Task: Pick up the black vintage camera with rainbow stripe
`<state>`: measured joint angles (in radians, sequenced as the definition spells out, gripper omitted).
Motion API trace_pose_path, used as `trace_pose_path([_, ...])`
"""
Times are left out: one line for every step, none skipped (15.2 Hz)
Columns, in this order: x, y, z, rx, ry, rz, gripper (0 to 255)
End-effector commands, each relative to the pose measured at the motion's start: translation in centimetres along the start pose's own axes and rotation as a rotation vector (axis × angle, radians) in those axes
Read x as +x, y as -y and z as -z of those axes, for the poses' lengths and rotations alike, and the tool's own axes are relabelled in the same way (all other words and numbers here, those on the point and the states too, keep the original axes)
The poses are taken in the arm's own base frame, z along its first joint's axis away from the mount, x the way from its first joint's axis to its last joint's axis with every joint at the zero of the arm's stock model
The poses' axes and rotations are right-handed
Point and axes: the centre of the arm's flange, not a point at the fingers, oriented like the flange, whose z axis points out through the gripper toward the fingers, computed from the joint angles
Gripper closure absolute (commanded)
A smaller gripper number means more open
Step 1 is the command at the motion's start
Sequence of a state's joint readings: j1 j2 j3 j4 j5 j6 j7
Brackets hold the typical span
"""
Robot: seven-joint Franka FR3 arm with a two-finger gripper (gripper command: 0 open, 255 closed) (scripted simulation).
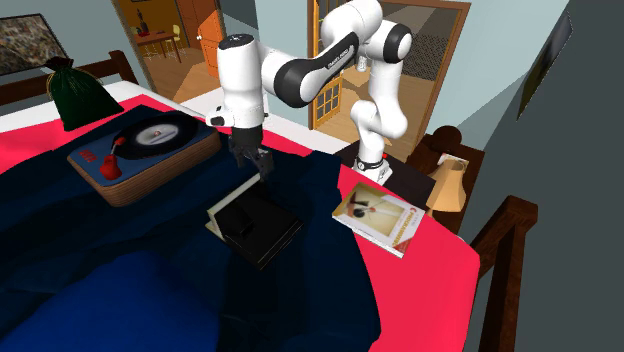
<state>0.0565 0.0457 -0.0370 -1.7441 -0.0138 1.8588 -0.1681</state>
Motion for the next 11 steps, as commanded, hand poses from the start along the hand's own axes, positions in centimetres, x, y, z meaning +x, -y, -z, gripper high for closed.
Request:
trace_pose_path([0.8, 0.2, -0.5, 0.002, -0.001, 0.002, 0])
trace_pose_path([0.8, 0.2, -1.0, 0.002, -0.001, 0.002, 0])
trace_pose_path([0.8, 0.3, -1.5, 0.002, -0.001, 0.002, 0])
trace_pose_path([0.7, 0.3, -2.0, 0.002, -0.001, 0.002, 0])
trace_pose_path([0.7, 0.3, -2.6, 0.002, -0.001, 0.002, 0])
trace_pose_path([0.7, 0.3, -3.1, 0.002, -0.001, 0.002, 0])
trace_pose_path([0.6, 0.3, -3.9, 0.002, -0.001, 0.002, 0])
trace_pose_path([0.6, 0.3, -3.9, 0.002, -0.001, 0.002, 0])
trace_pose_path([0.6, 0.3, -3.9, 0.002, -0.001, 0.002, 0])
trace_pose_path([0.6, 0.3, -3.9, 0.002, -0.001, 0.002, 255])
trace_pose_path([0.6, 0.3, -3.9, 0.002, -0.001, 0.002, 255])
